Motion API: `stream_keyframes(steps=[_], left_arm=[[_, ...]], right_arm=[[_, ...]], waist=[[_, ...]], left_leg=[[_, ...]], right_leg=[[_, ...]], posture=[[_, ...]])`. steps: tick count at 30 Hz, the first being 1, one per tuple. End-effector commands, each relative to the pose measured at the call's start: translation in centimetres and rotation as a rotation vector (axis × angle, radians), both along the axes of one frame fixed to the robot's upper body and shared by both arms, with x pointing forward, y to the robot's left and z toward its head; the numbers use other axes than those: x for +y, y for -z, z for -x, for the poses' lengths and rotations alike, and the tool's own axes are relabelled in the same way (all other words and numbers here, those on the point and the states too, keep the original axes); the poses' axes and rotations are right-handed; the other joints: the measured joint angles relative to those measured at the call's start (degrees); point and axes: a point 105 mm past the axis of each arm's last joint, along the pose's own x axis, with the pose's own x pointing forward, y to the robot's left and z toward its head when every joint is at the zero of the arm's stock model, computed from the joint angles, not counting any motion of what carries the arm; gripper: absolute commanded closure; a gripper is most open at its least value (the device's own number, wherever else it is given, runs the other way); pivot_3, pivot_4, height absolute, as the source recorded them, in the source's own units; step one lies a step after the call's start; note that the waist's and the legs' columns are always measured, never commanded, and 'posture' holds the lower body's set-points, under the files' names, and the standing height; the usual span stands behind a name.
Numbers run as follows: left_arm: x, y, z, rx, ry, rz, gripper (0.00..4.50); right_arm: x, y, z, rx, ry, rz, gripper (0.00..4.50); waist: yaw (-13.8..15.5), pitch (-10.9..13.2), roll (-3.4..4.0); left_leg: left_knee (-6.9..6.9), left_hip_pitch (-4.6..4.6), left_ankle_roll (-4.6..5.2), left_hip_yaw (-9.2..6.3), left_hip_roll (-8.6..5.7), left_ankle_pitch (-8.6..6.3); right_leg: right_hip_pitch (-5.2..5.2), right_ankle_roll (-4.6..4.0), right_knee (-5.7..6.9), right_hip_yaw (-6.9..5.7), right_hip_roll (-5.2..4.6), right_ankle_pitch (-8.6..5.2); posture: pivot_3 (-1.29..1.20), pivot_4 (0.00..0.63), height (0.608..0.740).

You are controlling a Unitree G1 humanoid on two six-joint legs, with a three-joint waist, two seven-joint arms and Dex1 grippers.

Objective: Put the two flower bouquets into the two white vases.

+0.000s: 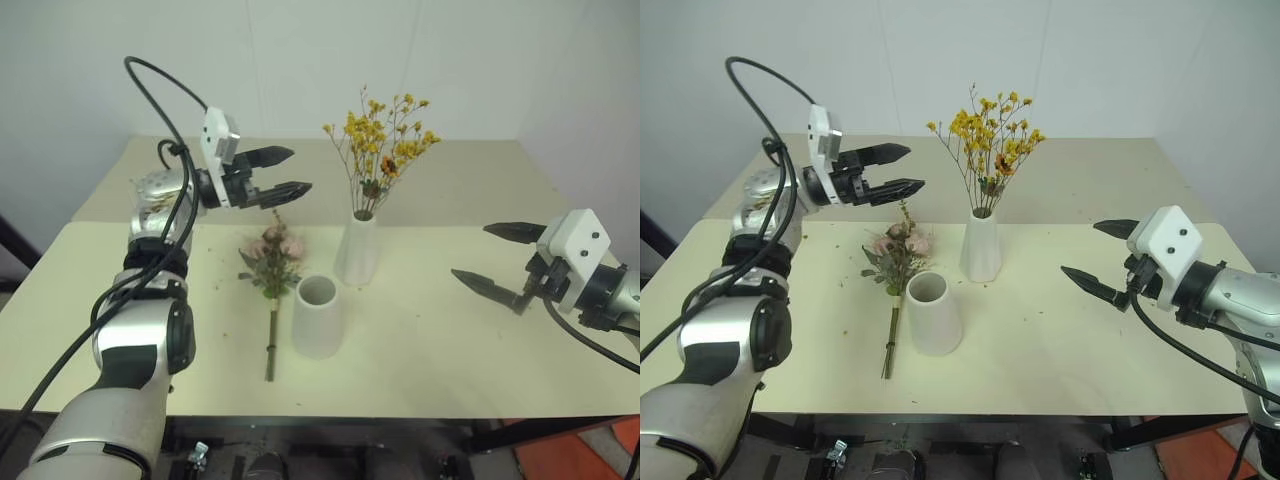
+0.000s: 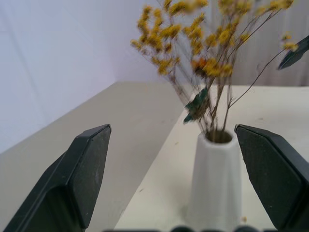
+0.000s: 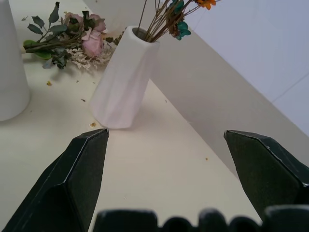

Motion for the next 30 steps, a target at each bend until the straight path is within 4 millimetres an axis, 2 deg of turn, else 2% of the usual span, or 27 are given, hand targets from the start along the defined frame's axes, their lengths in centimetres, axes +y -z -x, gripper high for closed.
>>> stream_keyframes(steps=[1,6,8,11,17,24,30], left_arm=[[1.2,-2.0,0.9,0.030,-0.208,-0.012,0.01],[2.6,-1.2,3.4,0.250,-0.431,-0.050,0.01],[3.0,-0.1,3.6,0.389,-0.546,-0.120,0.01],[3.2,1.9,4.5,0.605,-0.626,-0.253,0.01],[2.2,4.6,5.4,0.700,-0.584,-0.409,0.01],[2.3,7.8,5.4,0.850,-0.594,-0.424,0.01],[1.8,8.5,4.8,0.939,-0.621,-0.405,0.01]], right_arm=[[0.0,-1.5,0.5,-0.030,-0.009,-0.002,0.00],[0.9,-2.0,0.9,-0.005,-0.082,0.050,0.00],[1.3,-2.6,1.0,0.003,-0.119,0.067,0.00],[2.1,-3.3,1.1,0.024,-0.179,0.123,0.00],[2.9,-4.1,1.3,0.165,-0.223,0.293,0.00],[4.2,-4.8,1.4,0.220,-0.279,0.352,0.00],[4.0,-4.2,0.8,0.225,-0.248,0.358,0.00]], waist=[[0.0,0.0,0.00],[0.0,0.0,0.00],[0.0,0.0,0.00],[0.0,0.0,0.00],[-0.3,0.0,0.02],[0.0,0.0,0.02],[0.3,0.0,0.02]], left_leg=[[0.01,-0.02,0.00,0.00,0.01,0.00],[0.02,-0.09,0.00,-0.01,0.02,0.00],[0.02,0.07,0.00,-0.01,0.01,0.00],[0.09,0.16,0.00,-0.01,0.01,0.00],[0.07,0.16,-0.01,0.00,0.04,0.00],[-0.02,0.12,-0.01,0.02,0.03,-0.01],[-0.01,0.07,-0.01,0.01,0.01,-0.01]], right_leg=[[-0.01,-0.01,0.02,0.01,0.00,0.01],[-0.08,-0.16,0.01,0.00,0.01,0.10],[0.06,0.16,0.03,0.00,0.01,-0.10],[0.11,0.28,0.14,0.01,0.04,-0.17],[-0.04,0.20,0.33,0.05,0.05,-0.25],[-0.14,0.09,0.37,0.07,0.03,-0.32],[-0.19,0.08,0.38,0.07,0.01,-0.31]], posture=[[0.00,0.150,0.740],[0.00,0.150,0.740],[0.00,0.150,0.740],[0.00,0.150,0.740],[0.00,0.150,0.740],[0.00,0.150,0.740],[0.00,0.150,0.740]])
